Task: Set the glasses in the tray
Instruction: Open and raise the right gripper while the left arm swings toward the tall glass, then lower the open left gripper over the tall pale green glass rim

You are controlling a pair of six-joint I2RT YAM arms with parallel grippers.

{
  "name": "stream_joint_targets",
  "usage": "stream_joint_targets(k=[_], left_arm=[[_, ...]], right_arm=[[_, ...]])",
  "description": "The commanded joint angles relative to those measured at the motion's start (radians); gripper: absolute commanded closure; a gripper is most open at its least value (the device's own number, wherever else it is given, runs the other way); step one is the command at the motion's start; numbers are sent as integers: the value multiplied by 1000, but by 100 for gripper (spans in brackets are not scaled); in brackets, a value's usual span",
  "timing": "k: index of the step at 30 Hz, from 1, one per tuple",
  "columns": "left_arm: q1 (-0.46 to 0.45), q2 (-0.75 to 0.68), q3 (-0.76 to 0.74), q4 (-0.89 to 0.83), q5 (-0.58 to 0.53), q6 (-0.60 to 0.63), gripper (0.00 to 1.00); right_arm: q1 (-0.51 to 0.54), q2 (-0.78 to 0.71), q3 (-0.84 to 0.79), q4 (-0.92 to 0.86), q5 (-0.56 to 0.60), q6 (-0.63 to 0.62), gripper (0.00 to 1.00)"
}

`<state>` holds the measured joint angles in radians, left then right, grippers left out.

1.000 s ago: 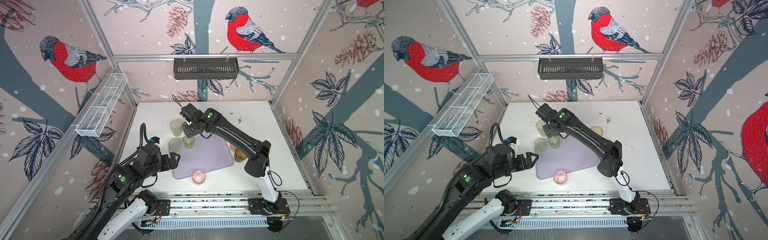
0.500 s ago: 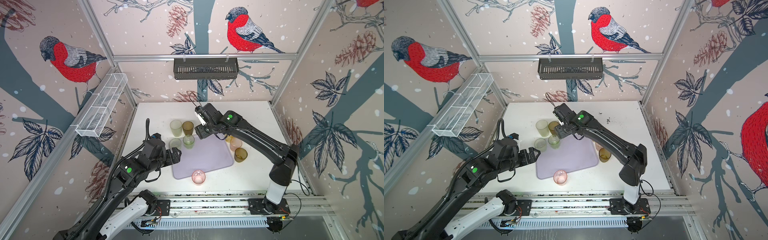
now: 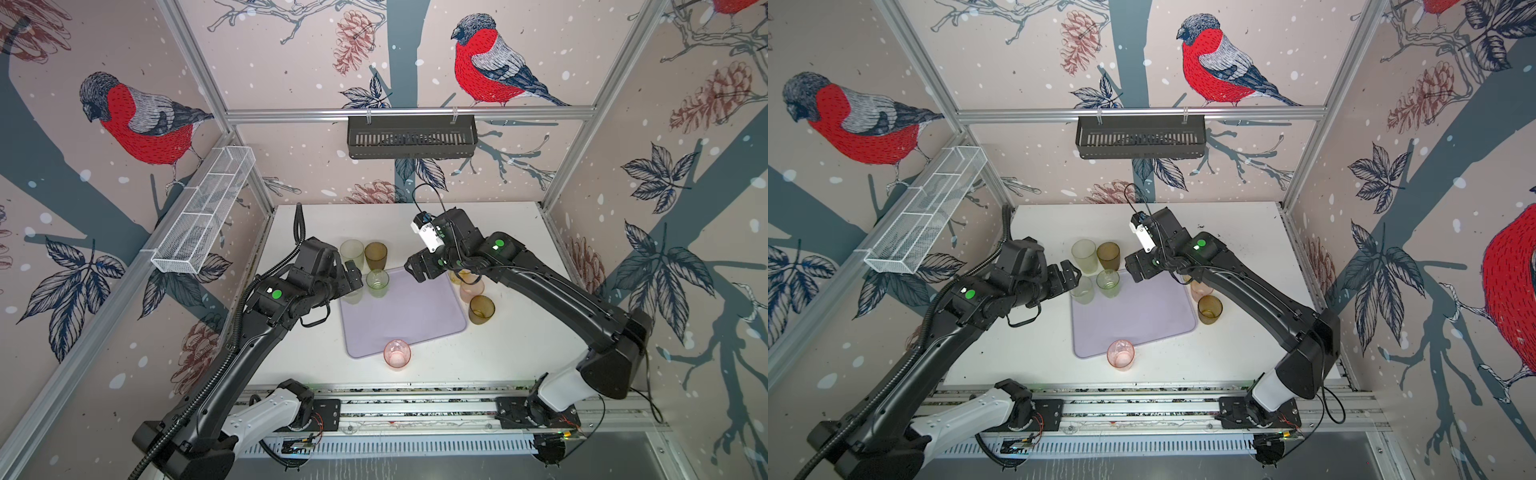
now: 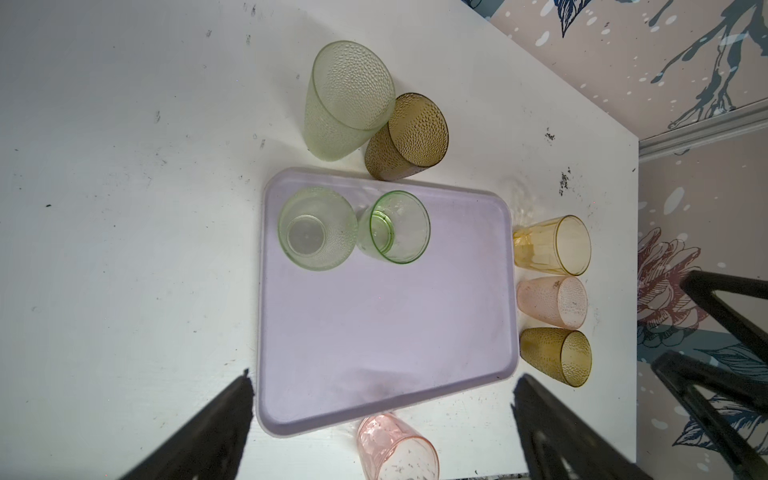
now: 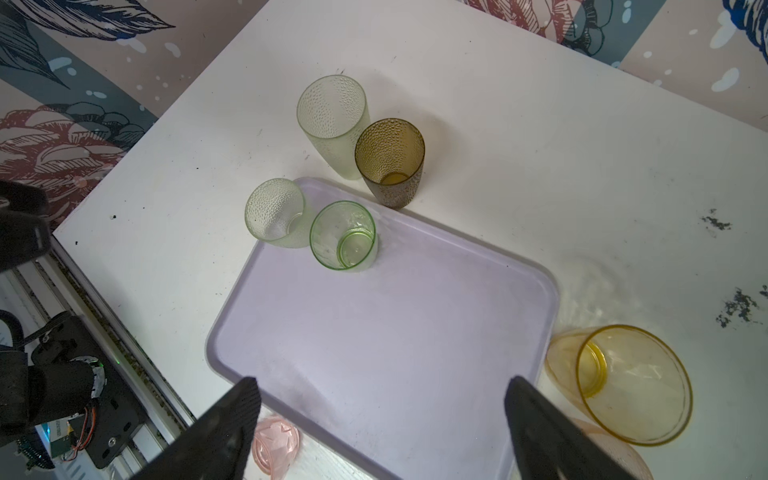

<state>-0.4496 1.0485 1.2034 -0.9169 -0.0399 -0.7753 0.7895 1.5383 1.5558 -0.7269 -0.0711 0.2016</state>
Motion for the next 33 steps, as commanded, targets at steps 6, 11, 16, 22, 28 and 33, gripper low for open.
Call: stream_joint_targets(k=[6,11,16,22,28,33], left_arm=[[131,116,49,41,118,132,3],[194,205,86,46,144,188,4],[244,293,138,30,147,240,8],[288,412,195,40,138,286,12],[292,574,325,-5,136,294,17],[292,662,398,-18,163,301,22]], right_arm=[[-48,-65,-67,63,-52,-44,0],[-69,-87,-87,75,-72,-80,0],[-83,-73,-70,93,-85,-87,0],[-84,-79,-72,121,-88,-67,0],[-89,-110,-120,131,-76,-71,0],[-92,-109,-126,142,-82,-72,0]])
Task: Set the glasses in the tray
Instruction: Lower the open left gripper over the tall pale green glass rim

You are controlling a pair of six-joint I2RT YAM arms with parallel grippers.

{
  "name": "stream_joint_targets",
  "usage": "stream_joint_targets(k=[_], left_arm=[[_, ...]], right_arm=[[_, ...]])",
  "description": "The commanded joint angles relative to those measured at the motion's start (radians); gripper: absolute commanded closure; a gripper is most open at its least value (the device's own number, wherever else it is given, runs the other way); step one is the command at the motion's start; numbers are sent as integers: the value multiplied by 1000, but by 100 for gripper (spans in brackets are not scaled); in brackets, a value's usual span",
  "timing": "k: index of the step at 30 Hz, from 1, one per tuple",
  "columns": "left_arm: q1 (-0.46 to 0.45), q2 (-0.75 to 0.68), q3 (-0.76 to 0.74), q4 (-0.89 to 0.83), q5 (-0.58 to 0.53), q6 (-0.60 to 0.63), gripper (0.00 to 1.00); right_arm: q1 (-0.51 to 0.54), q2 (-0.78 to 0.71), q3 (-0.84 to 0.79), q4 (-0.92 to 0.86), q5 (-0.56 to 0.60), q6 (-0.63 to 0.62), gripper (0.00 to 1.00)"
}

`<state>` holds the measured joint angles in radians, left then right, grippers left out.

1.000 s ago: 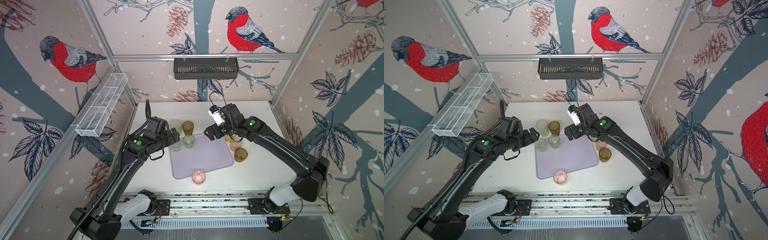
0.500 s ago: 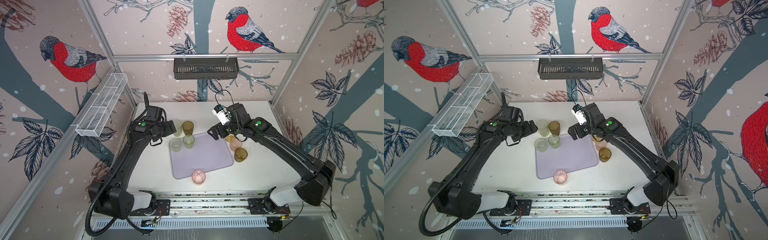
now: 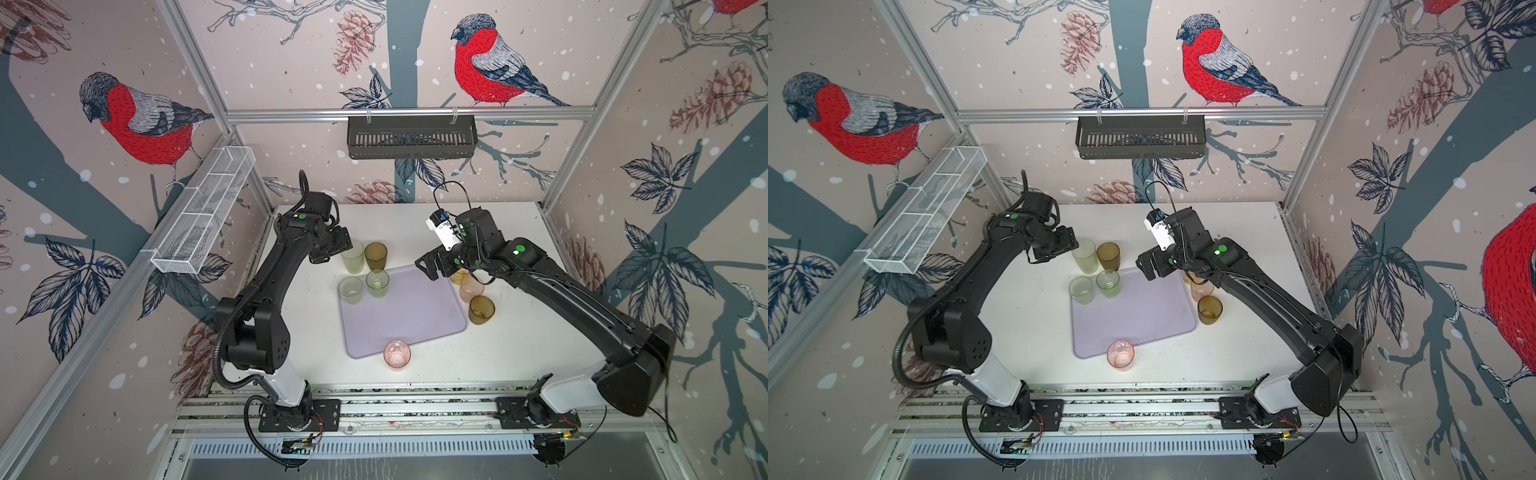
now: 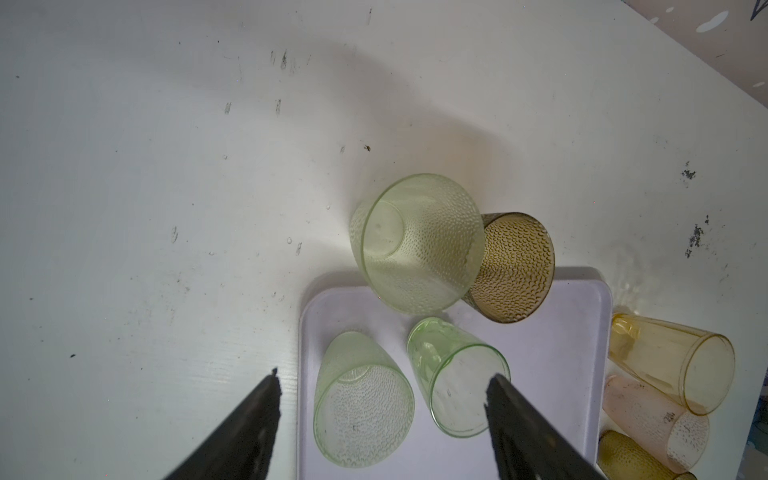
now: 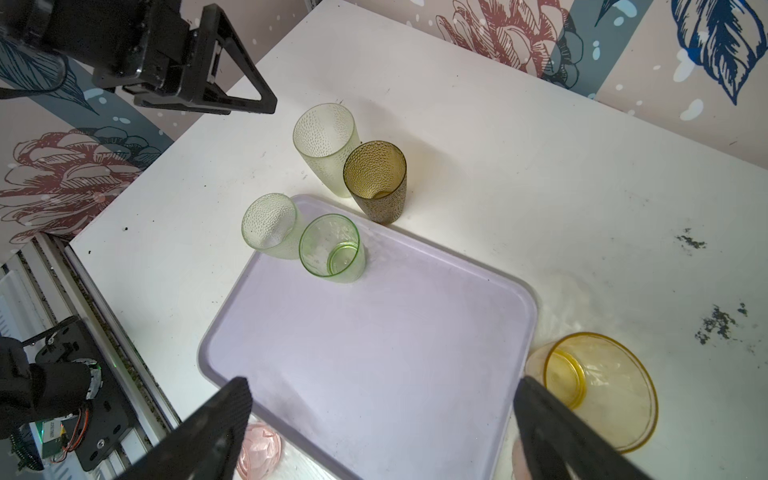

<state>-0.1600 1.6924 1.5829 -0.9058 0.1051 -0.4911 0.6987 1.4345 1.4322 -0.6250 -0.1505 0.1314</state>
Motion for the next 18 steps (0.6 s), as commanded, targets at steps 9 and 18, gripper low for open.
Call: stream_joint_targets(k=[9,18], left_arm=[[3,102,92,-48,-17,27,31],[3,178,153,-71,-47,49,35]], right_arm=[[-1,-19,-14,54,-8,-10,0],[-4,-21,-22,61,-3,-16,0]])
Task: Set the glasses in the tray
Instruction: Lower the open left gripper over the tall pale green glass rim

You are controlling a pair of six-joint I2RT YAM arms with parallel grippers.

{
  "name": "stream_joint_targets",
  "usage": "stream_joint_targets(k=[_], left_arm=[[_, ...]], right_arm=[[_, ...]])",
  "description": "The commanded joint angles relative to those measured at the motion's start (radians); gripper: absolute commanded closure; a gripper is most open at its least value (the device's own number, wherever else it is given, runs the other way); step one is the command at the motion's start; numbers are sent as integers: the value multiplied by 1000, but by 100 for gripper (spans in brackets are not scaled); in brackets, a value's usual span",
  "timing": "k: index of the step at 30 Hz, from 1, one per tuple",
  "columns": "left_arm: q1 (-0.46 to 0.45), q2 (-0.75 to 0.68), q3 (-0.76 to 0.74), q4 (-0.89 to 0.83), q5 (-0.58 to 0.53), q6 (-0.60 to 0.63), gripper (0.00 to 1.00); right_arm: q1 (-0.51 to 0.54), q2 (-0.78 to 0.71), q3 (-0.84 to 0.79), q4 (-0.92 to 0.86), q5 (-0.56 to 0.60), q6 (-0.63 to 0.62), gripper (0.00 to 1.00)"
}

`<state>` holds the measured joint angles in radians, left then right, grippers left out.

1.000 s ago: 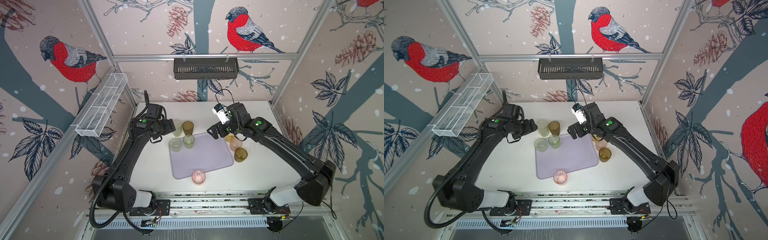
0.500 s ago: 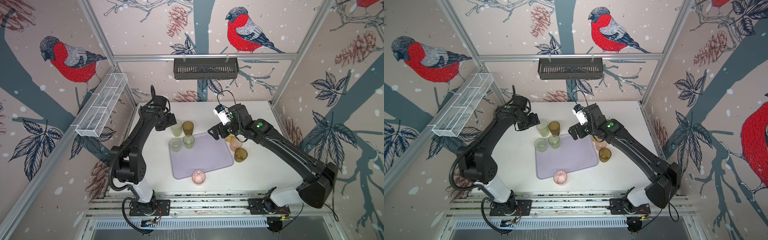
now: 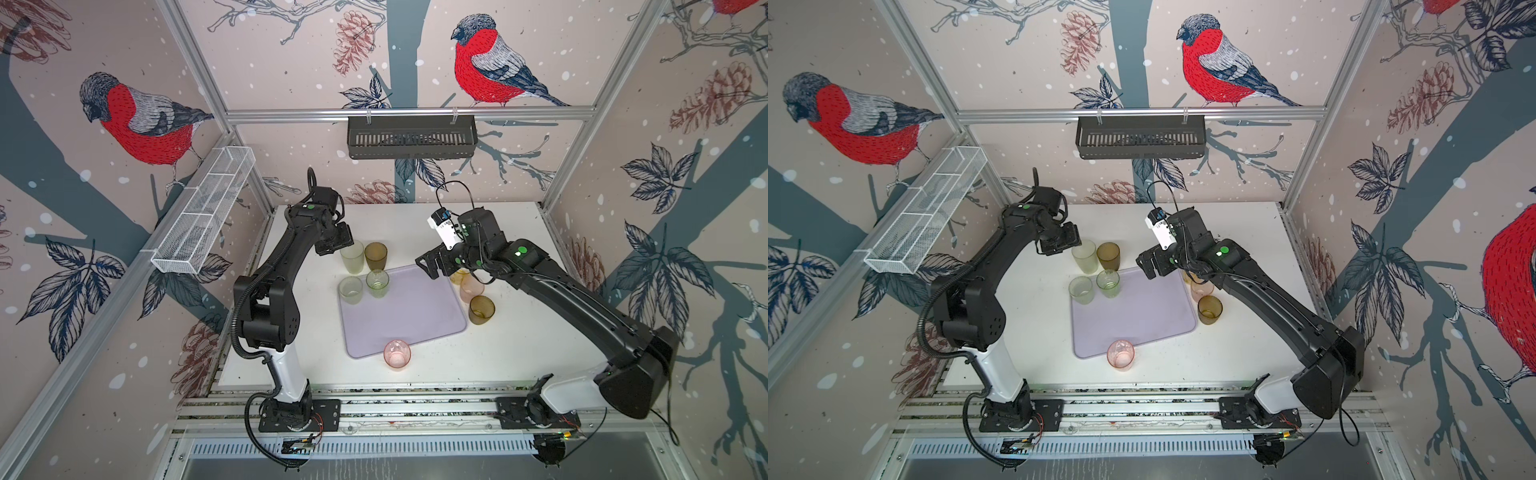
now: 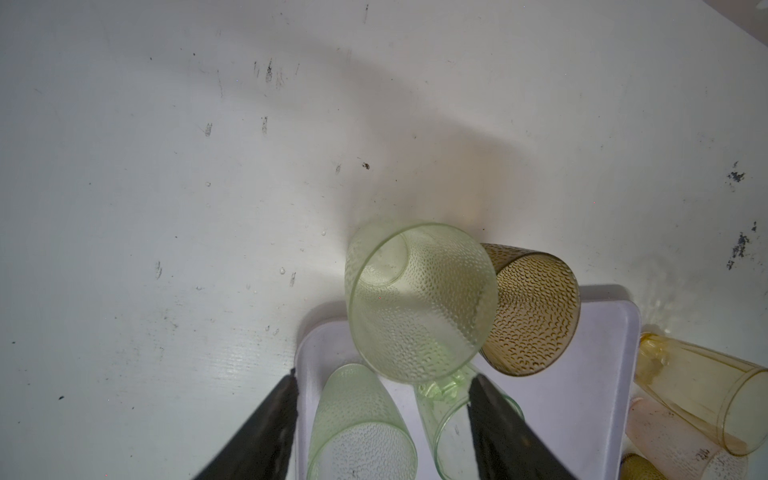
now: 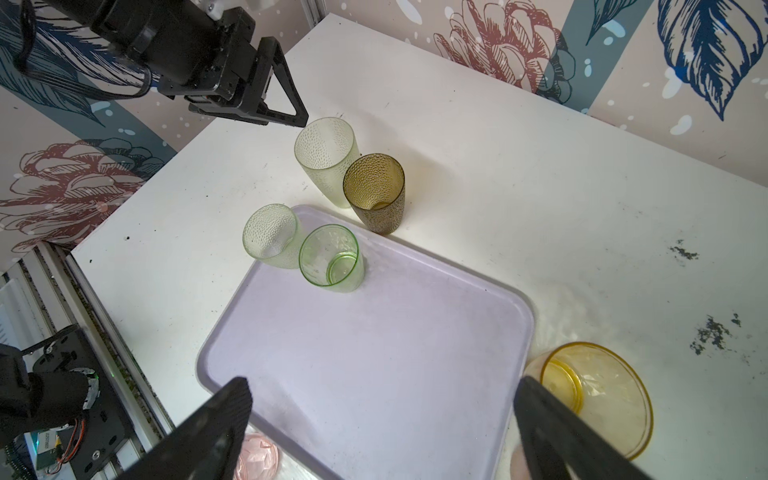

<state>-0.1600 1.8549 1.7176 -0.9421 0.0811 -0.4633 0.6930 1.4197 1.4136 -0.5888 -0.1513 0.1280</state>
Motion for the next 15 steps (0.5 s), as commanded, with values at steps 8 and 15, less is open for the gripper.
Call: stream_joint_targets(k=[8,15], left_arm=[[3,56,25,-35,-38,47,41],[3,87,28,-28,-45,57,54]], right_arm=[[-2,-1,-18,27,-13,-12,0],[0,11,-12,29,-22,-6,0]])
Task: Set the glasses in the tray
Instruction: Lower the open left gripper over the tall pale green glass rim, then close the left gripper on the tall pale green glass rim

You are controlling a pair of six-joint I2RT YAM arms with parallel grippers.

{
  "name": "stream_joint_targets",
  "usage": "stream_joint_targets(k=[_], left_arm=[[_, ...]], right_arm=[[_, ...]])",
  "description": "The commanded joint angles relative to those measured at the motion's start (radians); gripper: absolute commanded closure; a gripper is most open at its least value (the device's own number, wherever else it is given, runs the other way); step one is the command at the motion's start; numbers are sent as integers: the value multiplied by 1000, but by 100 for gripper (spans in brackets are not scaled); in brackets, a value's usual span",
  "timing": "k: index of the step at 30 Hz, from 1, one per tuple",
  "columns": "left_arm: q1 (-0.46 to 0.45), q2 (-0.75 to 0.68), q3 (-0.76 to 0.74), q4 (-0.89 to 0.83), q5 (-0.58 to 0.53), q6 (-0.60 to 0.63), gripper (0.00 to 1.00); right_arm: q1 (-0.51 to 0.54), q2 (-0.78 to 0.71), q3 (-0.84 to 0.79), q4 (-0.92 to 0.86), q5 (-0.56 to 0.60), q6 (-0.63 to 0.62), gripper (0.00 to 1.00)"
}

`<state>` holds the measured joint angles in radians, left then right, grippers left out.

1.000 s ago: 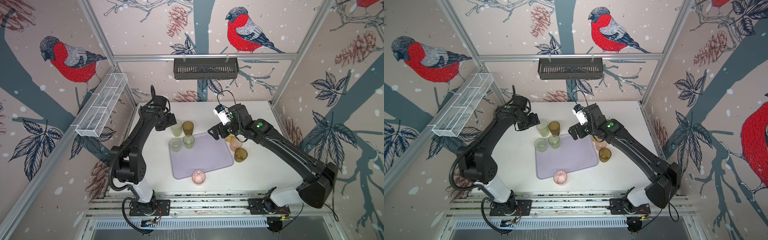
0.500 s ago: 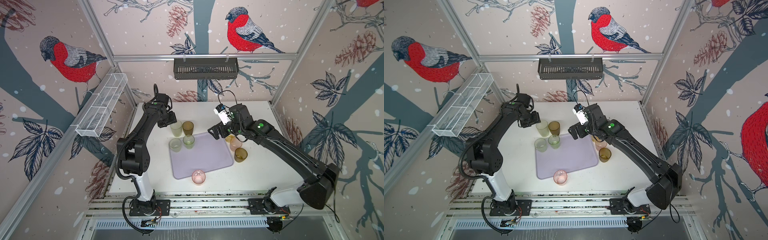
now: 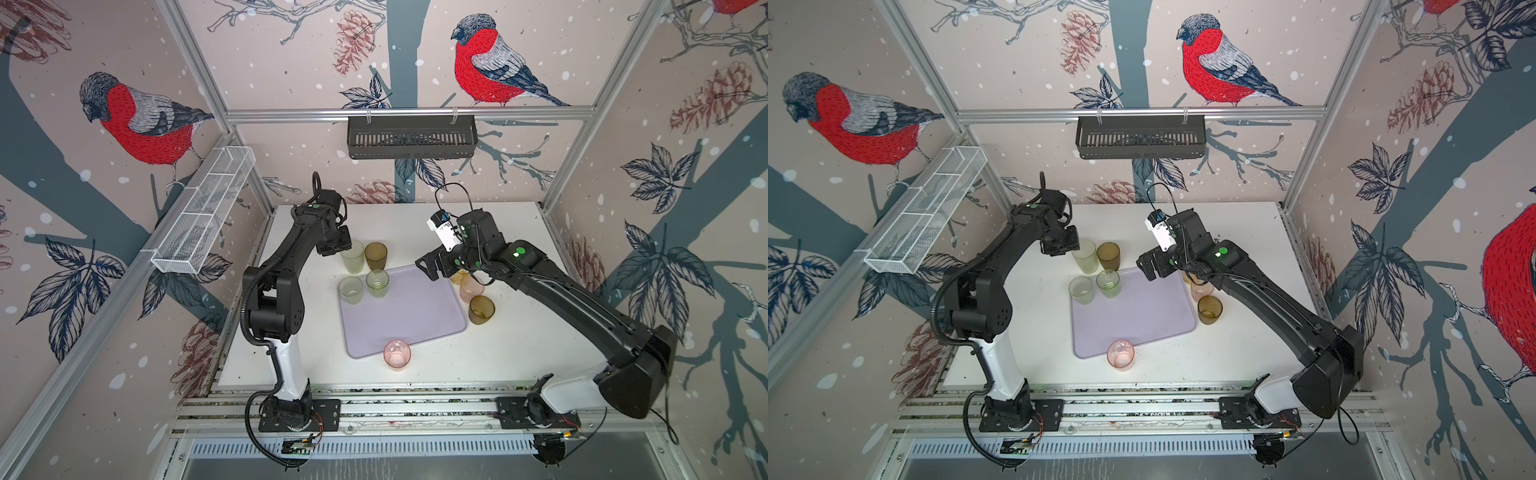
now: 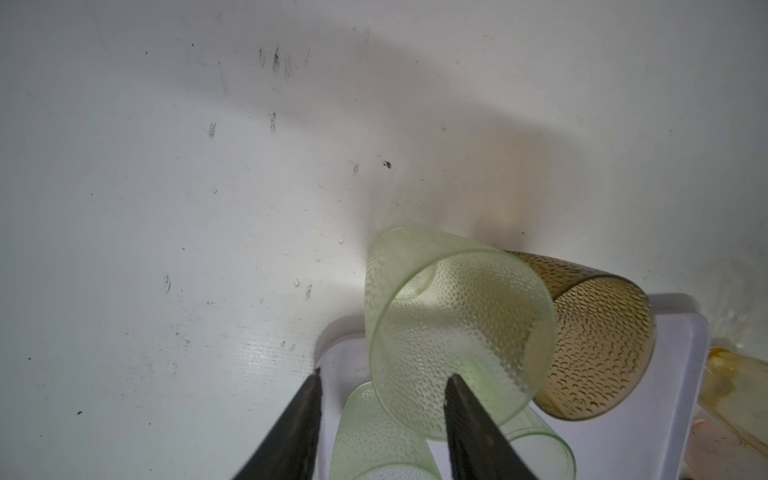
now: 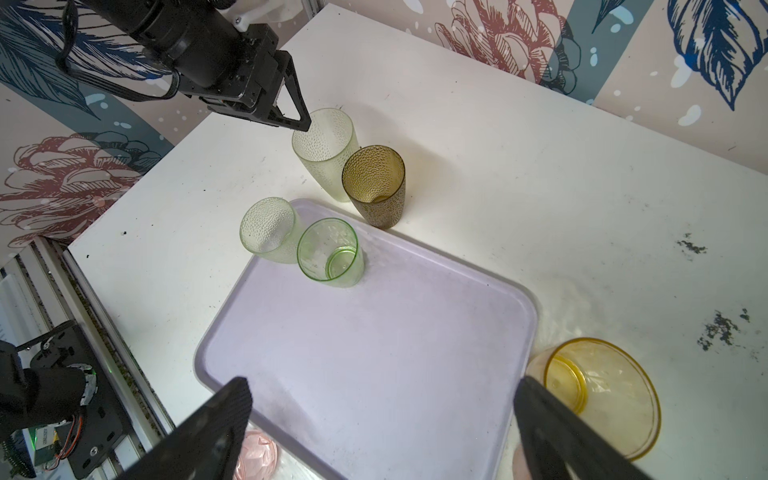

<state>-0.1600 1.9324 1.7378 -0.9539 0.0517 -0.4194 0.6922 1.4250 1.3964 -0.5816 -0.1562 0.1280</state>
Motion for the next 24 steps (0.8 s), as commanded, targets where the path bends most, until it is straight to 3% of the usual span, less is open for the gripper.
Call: stream_joint_targets(k=[1,24], left_arm=[[3,15,10,-16,-15,15,56],[3,96,77,-45,-78,36,72]], right_arm=[[0,8,10,23,-21,-5,0],[0,49,47,23,-37,-4,0]])
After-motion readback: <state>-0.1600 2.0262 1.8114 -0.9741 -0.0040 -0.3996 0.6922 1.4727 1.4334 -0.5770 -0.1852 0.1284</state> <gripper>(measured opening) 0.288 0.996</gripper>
